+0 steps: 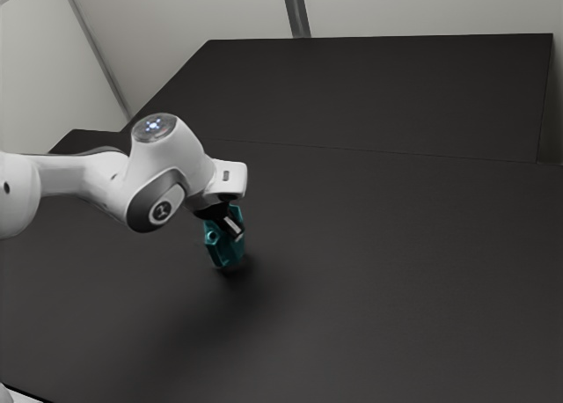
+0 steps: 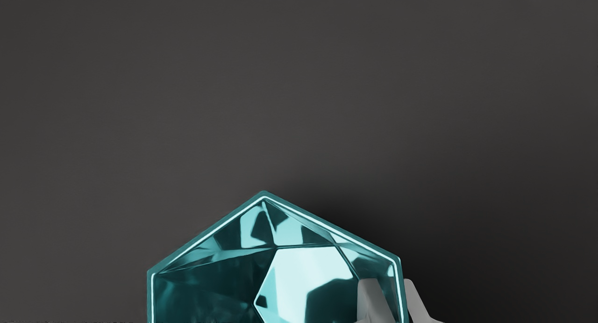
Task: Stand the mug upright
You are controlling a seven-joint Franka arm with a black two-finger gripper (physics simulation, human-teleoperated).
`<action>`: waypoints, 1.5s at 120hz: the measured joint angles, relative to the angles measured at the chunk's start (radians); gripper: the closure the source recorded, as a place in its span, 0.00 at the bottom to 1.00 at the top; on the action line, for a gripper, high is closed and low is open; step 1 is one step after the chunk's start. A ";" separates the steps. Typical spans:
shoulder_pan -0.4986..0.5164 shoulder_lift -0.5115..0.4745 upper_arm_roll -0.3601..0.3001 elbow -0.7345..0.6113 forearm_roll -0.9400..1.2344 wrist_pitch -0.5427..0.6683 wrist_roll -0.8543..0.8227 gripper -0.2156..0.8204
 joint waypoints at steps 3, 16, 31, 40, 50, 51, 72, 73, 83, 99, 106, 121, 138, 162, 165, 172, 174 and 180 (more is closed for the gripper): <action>0.000 0.004 -0.001 0.000 0.000 0.003 -0.015 0.97; 0.002 0.020 -0.005 0.000 0.001 0.013 -0.072 0.97; -0.002 0.043 -0.020 0.001 0.031 0.021 -0.129 0.97; -0.002 0.053 -0.022 0.002 0.054 0.025 -0.159 0.97; 0.000 0.059 -0.023 0.003 0.068 0.027 -0.188 0.97; 0.000 0.059 -0.023 0.003 0.069 0.027 -0.190 0.97; 0.001 0.072 -0.024 0.006 0.078 0.027 -0.239 0.97; 0.001 0.073 -0.024 0.006 0.078 0.027 -0.241 0.97; 0.000 0.076 -0.023 0.007 0.078 0.027 -0.258 0.94; -0.001 0.074 -0.023 0.008 0.069 0.022 -0.276 0.77; -0.001 0.071 -0.023 0.016 0.063 0.014 -0.285 0.69; -0.001 0.065 -0.023 0.037 0.031 -0.017 -0.307 0.54; 0.001 0.063 -0.029 0.054 -0.006 -0.045 -0.328 0.44; 0.000 0.029 -0.044 0.098 -0.045 -0.084 -0.350 0.34; 0.001 0.022 -0.045 0.121 -0.047 -0.100 -0.351 0.32; 0.006 0.009 -0.048 0.189 -0.051 -0.152 -0.350 0.30; 0.009 0.007 -0.050 0.209 -0.052 -0.169 -0.348 0.29; 0.057 0.005 -0.084 0.261 -0.070 -0.221 -0.337 0.27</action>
